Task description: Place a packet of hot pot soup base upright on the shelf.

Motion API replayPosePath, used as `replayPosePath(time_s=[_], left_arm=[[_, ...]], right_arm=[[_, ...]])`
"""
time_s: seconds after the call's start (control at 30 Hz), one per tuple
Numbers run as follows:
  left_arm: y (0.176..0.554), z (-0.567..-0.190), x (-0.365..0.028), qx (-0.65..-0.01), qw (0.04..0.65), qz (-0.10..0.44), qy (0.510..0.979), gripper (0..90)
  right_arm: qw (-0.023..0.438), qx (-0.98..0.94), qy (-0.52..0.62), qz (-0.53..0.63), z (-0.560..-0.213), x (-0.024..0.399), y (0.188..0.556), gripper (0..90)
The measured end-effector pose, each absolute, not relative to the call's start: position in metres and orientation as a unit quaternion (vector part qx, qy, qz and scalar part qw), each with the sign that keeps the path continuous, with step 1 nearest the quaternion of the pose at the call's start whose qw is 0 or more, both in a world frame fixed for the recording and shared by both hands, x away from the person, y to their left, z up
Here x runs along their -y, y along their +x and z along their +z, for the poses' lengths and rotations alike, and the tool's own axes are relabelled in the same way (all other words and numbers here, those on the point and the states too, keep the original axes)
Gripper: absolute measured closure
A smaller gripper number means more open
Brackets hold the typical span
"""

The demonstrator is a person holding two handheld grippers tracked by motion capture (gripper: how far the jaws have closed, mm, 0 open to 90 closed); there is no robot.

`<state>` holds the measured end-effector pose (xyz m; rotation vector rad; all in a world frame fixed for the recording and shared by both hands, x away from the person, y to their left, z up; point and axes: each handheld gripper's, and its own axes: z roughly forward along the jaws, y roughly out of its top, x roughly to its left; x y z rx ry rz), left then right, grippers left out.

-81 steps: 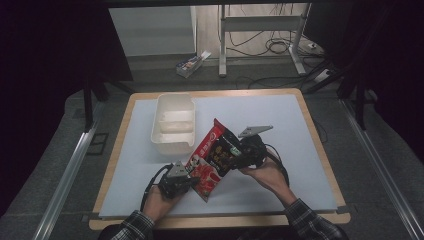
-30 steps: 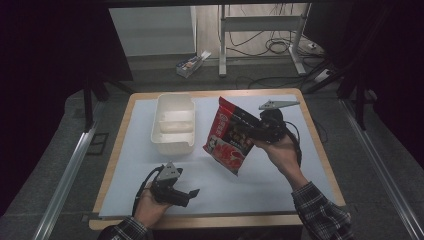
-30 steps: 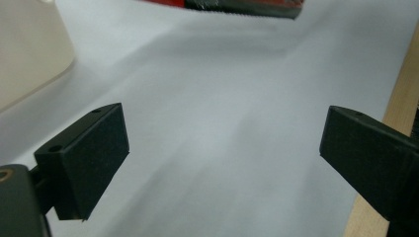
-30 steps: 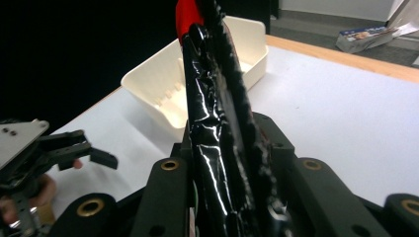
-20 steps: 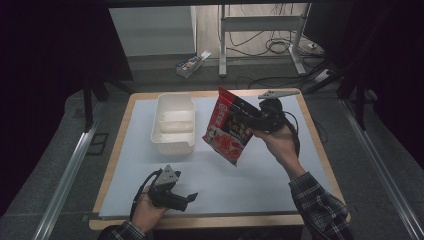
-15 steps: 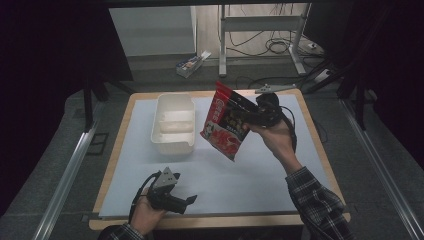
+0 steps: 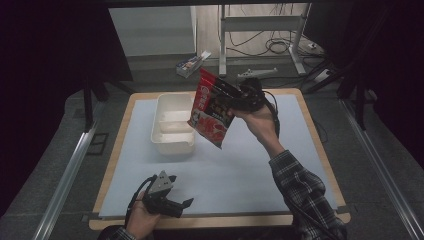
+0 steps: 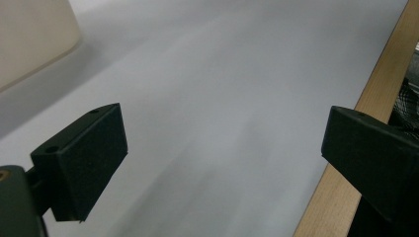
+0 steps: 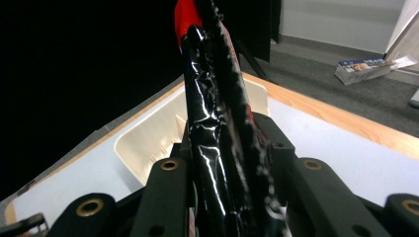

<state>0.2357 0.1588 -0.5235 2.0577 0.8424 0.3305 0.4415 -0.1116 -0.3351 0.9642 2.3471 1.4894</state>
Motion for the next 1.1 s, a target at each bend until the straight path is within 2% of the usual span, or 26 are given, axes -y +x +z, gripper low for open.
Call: replayPosePath(time_s=[0.4,1.1], left_arm=[[0.233,-0.524,-0.163,-0.338,0.433,0.136,0.824,3.8],[0.235,-0.524,-0.166,-0.345,0.443,0.136,0.816,4.4]], right_arm=[[0.099,-0.797,0.315,0.506,-0.330,0.070,0.463,69.5],[0.094,-0.823,0.290,0.479,-0.356,-0.004,0.478,69.5]])
